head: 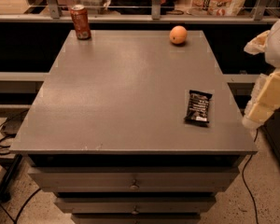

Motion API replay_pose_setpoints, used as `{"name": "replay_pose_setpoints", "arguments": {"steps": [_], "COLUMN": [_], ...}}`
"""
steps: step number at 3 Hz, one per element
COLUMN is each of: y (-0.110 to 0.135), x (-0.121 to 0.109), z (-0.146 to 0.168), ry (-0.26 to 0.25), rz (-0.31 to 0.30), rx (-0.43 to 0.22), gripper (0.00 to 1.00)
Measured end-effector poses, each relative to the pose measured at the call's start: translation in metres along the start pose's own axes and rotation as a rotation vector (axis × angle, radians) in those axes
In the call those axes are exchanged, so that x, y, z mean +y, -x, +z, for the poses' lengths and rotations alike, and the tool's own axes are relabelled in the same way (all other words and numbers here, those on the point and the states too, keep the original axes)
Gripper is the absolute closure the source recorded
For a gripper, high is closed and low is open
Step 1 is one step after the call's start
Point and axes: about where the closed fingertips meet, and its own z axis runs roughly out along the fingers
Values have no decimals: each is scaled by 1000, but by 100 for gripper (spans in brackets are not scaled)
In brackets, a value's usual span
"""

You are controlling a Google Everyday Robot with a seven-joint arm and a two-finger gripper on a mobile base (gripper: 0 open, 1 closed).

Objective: Move rxbar chocolate near coke can

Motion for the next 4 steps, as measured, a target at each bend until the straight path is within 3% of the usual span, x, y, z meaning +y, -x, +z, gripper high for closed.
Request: {"name": "replay_pose_setpoints", "arguments": {"steps": [2,4], "y": [6,14], "x": [-15,-20], "z": [51,115], "ry": [66,100], "rz": [37,87], "rx": [-153,-230], "gripper": [0,0]}}
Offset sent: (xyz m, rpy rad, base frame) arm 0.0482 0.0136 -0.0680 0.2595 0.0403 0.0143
